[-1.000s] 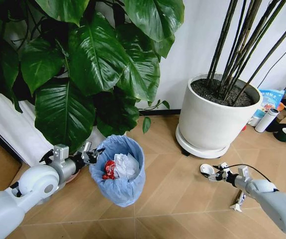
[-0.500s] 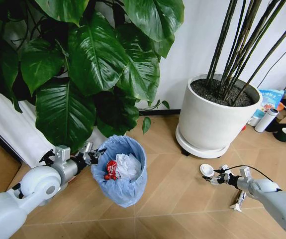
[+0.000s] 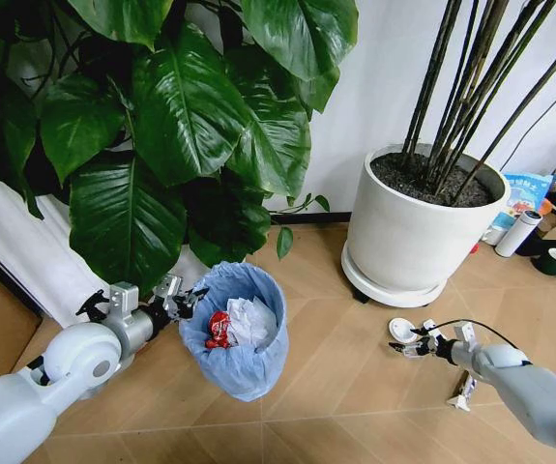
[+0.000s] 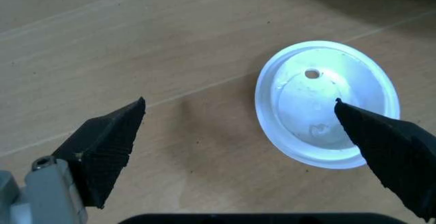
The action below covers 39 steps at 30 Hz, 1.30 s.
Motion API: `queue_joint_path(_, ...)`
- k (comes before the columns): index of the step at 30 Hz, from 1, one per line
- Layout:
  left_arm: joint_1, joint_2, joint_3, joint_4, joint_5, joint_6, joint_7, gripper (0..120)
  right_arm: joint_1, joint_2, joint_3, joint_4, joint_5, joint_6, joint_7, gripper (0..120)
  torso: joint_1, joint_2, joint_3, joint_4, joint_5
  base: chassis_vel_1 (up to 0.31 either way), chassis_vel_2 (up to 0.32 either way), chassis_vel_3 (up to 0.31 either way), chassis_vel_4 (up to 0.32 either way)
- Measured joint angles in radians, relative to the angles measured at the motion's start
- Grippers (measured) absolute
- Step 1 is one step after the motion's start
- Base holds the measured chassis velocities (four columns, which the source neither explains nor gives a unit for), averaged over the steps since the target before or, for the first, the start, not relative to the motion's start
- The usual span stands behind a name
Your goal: Pick up the trash bin and place the garbage on the floor into it.
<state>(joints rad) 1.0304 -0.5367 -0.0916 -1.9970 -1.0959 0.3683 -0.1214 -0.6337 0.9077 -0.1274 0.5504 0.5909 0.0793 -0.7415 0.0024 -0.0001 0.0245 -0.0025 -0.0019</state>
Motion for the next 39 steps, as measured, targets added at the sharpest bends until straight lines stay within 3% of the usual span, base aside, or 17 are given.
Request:
queue_joint_path(17,-0.004,0.000,-0.002,0.002,-0.004,0.000,0.001,0,0.037,0.068,0.000,-0.095,-0.050,0.010,0.047,100,0.000,0.000,0.000,0.0000,0.0000,0.000,0.000,0.000,0.000)
queue_joint_path(39,-0.011,-0.001,-0.006,0.006,-0.015,-0.001,0.004,0,0.043,0.126,0.019,-0.169,-0.076,0.003,0.112,19,0.000,0.000,0.000,0.0002,-0.0011,0.000,0.000,0.000,0.000)
